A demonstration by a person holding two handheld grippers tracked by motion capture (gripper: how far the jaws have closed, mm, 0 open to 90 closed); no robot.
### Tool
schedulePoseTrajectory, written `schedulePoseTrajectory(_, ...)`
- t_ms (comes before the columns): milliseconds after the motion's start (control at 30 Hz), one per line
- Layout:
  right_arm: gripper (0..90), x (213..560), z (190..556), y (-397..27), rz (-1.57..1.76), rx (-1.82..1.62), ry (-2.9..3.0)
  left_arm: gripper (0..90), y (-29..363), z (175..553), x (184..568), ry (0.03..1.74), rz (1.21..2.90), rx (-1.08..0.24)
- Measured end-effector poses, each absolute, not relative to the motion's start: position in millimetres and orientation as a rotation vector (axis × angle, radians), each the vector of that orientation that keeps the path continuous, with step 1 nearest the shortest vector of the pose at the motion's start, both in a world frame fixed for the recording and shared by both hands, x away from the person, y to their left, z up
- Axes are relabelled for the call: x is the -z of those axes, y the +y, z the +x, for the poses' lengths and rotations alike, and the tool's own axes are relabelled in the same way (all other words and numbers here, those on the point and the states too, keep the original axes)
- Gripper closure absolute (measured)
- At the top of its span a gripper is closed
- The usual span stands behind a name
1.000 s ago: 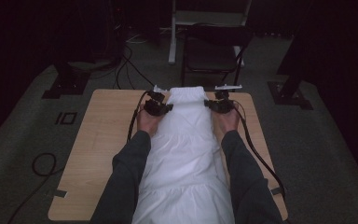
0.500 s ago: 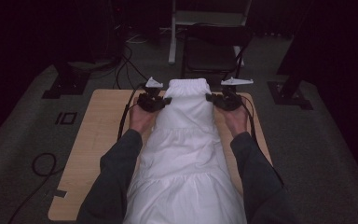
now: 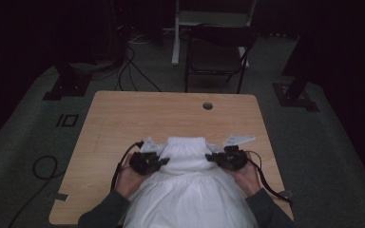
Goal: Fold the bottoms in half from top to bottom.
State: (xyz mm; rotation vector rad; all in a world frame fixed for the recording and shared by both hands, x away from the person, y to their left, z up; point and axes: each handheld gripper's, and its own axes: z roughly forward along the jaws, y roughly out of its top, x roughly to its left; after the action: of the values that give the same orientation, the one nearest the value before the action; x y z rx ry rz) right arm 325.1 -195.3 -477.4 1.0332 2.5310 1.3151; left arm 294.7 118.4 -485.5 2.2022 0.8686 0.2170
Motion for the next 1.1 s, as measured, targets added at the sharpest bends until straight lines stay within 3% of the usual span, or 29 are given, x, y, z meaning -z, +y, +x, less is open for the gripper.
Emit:
schedulePoseTrajectory(167, 85.5, 520, 311, -180, 1.045, -1.166, 2.657, 81.8, 115, 286, 528, 0.914, 2.341, -0.243)
schedulePoseTrajectory(300, 85.3, 539, 318, -170, 1.065, -1.066, 2.694, 81.9, 113, 299, 534, 0.922, 2.332, -0.241)
schedulePoseTrajectory(800, 85.5, 538, 405, -172, 1.235, -1.023, 2.525, 81.9, 90, 400, 536, 0.922, 2.325, -0.438)
schedulePoseTrajectory(1100, 85.4, 537, 452, -172, 1.340, -1.000, 2.434, 81.9, 79, 447, 535, 0.977, 2.307, -0.484)
